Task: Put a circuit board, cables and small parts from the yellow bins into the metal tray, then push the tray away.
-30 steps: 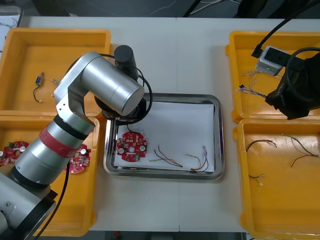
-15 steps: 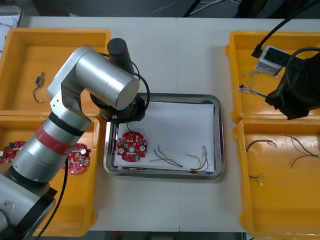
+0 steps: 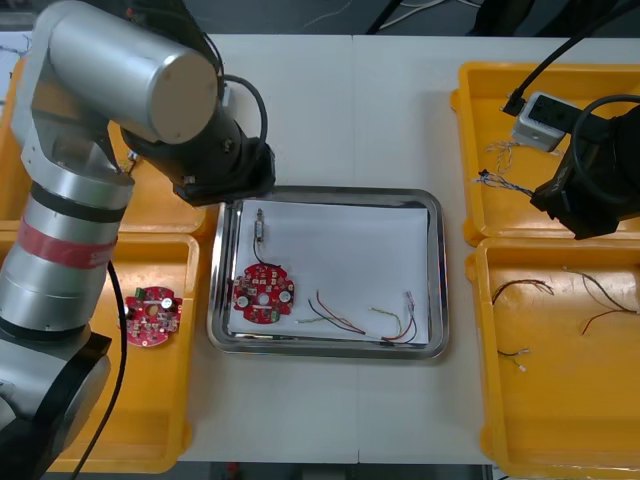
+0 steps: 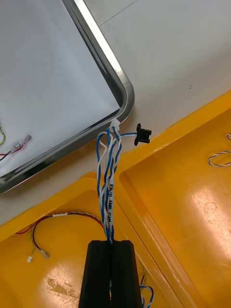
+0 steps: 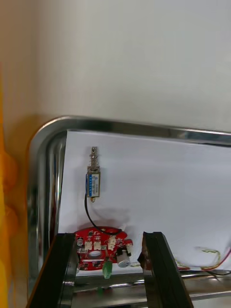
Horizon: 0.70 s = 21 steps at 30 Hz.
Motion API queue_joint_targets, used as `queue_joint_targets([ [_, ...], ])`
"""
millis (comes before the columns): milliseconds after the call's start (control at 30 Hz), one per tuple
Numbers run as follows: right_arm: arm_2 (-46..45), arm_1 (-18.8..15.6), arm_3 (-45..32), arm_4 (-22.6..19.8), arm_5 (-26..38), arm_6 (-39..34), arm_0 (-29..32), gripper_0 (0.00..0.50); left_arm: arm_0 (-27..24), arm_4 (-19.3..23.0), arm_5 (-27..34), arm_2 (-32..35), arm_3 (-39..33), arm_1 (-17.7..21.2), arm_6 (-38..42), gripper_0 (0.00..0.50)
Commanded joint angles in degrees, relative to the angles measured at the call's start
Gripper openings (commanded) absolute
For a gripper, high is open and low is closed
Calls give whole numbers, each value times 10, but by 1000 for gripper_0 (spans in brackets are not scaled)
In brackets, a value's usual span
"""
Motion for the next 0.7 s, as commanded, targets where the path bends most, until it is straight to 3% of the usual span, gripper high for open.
queue_joint_targets([
  [33,-17,4,-16,3,2,-18,3,0,-28,20,5,42,-51,27,-30,420],
  [267,-17,4,-16,3,2,-18,3,0,-18,77,5,99,-54,85,-43,467],
  [700,-17,4,-16,3,2,-18,3,0,41,77,5,188,-39,178,-171,467],
])
